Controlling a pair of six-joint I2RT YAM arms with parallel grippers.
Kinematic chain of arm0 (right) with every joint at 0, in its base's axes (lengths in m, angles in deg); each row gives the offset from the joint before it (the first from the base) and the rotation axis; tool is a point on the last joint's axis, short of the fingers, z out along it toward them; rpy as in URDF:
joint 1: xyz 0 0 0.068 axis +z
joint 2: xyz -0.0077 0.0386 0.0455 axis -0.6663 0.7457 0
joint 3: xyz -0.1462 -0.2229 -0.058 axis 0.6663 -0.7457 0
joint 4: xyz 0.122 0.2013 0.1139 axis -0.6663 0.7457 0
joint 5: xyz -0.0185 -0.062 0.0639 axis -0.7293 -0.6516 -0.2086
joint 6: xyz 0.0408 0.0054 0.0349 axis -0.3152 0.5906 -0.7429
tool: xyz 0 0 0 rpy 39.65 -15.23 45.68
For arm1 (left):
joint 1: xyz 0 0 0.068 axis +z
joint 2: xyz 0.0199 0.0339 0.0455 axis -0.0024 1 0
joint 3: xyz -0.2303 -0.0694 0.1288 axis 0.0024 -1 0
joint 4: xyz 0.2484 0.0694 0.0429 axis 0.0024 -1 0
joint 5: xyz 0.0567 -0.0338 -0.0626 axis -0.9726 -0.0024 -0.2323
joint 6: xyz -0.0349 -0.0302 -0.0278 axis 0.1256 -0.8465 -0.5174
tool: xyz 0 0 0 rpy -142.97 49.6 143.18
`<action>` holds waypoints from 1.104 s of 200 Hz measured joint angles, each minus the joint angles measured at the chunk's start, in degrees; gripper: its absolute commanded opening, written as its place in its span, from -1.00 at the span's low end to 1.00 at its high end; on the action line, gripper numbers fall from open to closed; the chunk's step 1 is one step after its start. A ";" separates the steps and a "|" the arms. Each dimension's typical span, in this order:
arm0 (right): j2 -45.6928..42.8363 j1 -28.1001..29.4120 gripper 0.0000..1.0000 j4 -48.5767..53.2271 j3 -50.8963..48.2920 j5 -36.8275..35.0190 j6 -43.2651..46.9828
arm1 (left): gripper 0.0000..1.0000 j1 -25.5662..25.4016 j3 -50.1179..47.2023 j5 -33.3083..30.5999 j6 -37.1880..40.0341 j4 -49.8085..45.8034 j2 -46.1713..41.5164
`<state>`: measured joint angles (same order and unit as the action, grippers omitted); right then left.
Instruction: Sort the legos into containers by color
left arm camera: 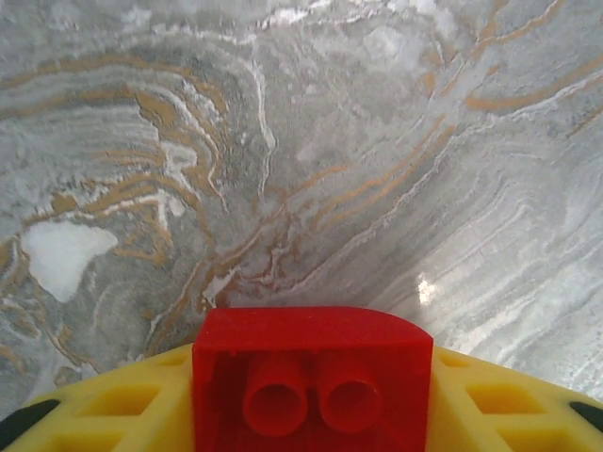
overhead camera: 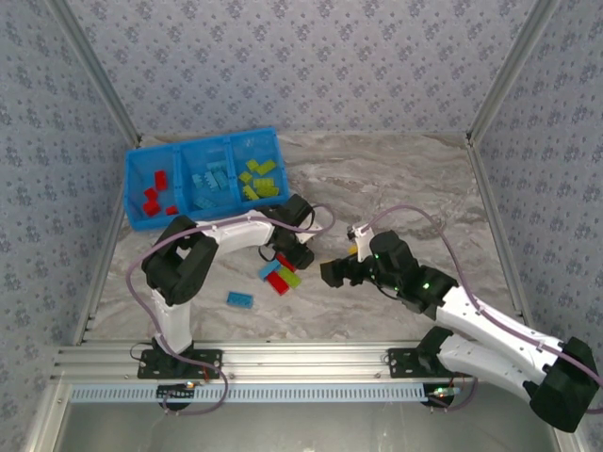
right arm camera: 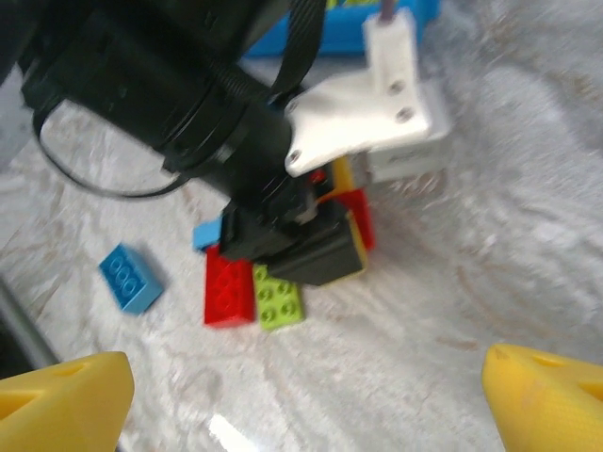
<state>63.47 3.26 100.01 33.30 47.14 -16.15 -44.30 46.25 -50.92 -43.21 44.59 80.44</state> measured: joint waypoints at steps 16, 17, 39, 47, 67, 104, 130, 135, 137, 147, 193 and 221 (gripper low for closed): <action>1.79 0.15 0.91 1.68 0.50 3.32 0.83 | -0.12 -0.11 -0.09 -0.72 -0.07 0.90 -0.02; 1.86 0.17 0.91 1.77 0.52 3.41 0.87 | -0.13 -0.11 -0.09 -0.74 -0.07 0.92 -0.02; 3.02 0.76 0.91 4.31 1.27 5.68 1.77 | -0.33 -0.11 -1.03 -2.32 -0.63 2.67 -0.85; 2.99 0.96 0.91 4.76 1.42 6.14 2.10 | -0.33 -0.11 -1.46 -2.99 -0.98 3.08 -1.60; 2.86 1.20 0.92 5.33 1.70 6.36 2.47 | -0.32 -0.09 -2.47 -5.09 -2.05 4.31 -5.75; 1.27 1.25 0.93 5.55 1.73 6.10 2.51 | -0.28 3.58 -2.82 -8.79 -4.87 7.08 -18.60; 0.90 1.22 0.93 5.49 1.73 5.66 2.51 | -0.30 15.23 -2.40 -11.13 -9.05 8.41 -26.56; 0.90 1.22 0.94 5.49 1.73 5.60 2.51 | -0.30 18.53 -1.97 -11.56 -10.03 8.37 -27.26; 0.90 1.22 0.94 5.46 1.73 5.53 2.54 | -0.30 19.85 -1.79 -11.41 -10.45 8.35 -27.47; 0.85 1.22 0.94 5.35 1.70 5.22 2.54 | -0.30 26.03 -0.70 -12.46 -12.17 8.35 -27.69; 0.48 1.18 0.94 4.35 1.68 4.79 2.51 | -0.28 45.90 2.45 -14.45 -22.91 7.39 -23.50; -0.96 1.18 0.94 3.82 1.05 4.79 2.49 | -0.23 50.84 8.90 -14.73 -25.99 4.13 -14.99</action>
<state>62.51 4.44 103.84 34.35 51.93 -13.66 6.54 55.14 -65.65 -69.19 48.72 65.44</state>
